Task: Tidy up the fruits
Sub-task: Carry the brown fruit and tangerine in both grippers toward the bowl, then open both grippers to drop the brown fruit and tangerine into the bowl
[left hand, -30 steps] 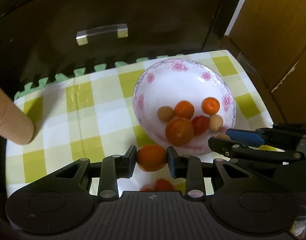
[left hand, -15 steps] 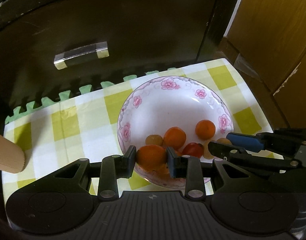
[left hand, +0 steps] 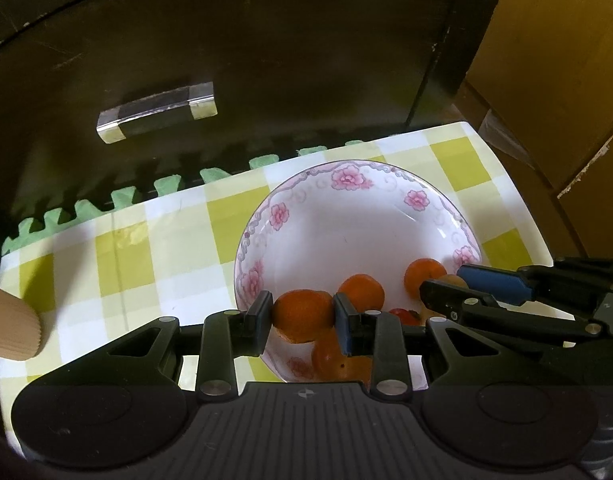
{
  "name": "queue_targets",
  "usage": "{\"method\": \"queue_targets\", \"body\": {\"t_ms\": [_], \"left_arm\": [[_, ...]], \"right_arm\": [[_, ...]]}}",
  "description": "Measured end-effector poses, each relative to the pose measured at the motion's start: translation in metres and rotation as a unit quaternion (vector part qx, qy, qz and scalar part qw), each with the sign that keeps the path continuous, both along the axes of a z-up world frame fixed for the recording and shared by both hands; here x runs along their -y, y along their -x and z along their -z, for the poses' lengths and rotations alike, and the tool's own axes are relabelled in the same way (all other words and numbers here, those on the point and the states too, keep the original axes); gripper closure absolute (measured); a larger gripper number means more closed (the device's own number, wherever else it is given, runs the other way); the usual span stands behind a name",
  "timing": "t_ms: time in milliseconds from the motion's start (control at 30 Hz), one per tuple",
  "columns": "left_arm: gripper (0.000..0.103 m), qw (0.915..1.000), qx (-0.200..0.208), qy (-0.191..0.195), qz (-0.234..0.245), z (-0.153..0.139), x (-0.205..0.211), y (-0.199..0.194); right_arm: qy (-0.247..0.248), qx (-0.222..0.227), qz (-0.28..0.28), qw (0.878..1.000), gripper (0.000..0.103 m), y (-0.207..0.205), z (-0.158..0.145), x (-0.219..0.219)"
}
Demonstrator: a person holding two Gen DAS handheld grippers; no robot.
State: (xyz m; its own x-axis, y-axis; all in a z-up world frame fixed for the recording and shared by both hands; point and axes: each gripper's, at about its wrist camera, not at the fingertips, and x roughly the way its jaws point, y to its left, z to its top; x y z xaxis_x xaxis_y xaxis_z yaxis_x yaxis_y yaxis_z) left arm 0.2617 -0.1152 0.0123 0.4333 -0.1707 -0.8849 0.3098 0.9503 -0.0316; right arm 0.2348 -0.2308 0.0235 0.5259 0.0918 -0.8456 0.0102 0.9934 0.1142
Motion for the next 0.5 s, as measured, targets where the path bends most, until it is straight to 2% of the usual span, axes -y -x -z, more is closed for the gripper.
{"method": "queue_targets", "body": {"t_ms": [500], "left_arm": [[0.063, 1.0, -0.003, -0.001, -0.005, 0.0071, -0.0027, -0.0037]], "right_arm": [[-0.001, -0.001, -0.001, 1.0, 0.079, -0.0058, 0.0077, -0.0032]]}}
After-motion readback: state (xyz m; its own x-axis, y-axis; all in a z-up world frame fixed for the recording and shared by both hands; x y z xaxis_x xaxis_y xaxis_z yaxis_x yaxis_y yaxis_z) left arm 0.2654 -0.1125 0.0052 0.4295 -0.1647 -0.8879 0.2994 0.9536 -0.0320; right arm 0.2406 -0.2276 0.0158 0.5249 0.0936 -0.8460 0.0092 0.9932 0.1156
